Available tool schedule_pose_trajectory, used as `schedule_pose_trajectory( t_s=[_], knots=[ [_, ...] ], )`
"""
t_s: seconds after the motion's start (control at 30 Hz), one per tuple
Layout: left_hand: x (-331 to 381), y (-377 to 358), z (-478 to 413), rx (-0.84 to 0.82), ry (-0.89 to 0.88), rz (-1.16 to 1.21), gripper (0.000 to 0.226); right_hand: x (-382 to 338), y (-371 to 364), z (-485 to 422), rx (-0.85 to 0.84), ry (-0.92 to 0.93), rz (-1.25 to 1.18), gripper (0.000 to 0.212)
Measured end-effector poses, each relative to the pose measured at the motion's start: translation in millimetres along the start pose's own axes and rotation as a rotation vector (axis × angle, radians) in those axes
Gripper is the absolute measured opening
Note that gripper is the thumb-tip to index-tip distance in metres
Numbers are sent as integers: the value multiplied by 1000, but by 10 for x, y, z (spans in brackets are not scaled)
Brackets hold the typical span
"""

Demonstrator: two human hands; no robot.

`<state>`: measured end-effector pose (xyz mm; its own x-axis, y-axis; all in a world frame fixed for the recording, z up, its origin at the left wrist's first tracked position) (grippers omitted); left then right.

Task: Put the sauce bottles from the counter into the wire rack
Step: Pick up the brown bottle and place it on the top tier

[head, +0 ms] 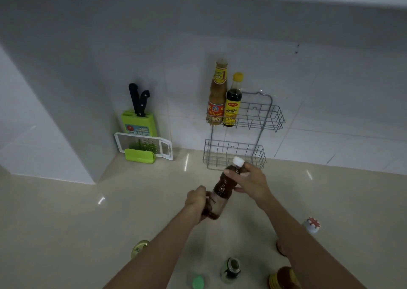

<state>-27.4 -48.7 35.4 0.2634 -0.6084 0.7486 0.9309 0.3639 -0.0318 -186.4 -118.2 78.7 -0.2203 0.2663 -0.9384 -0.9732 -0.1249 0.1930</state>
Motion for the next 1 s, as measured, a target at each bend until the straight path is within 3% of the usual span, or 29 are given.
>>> schedule_pose_trajectory(
  t_s=[0.2,0.33,0.4,0.5,0.57,0.7,0.87,1.0],
  knots=[
    [757,-382,178,-200,-159,90,35,-877,363,-144,171,181,20,57],
    [1180,-517,193,-295,-302,104,29,-1505,681,-232,177,316,-10,47],
    [1394,-544,180,-254,-412,55,27,-1762,831,-255,200,387,-70,42],
    [1715,-535,170,-83,-774,-234,25,-2039,1053,-344,274,478,-119,36],
    [1859,-555,211,-20,-1021,-390,33,-2144,1129,-419,307,533,-116,44],
    [1959,-627,181,47,-1341,-738,51,-2202,1120,-568,352,619,-19,46],
    [1782,-712,-52,78,-1371,-1287,77,-2156,990,-818,271,614,78,47],
    [1704,-711,-161,72,-1315,-1506,85,-2189,933,-974,212,611,112,53]
  ],
)
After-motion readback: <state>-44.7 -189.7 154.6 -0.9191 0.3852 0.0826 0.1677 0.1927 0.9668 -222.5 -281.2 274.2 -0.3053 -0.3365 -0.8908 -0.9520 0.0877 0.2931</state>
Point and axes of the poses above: each hand's wrist, its own z-axis away from the middle knuckle, its own y-axis out of the back of the hand, x = y × z, the point moved 5 cm from there along -z, towards the middle knuckle, and after that the axes turned 6 degrees about -y, right-handed, at the moved point
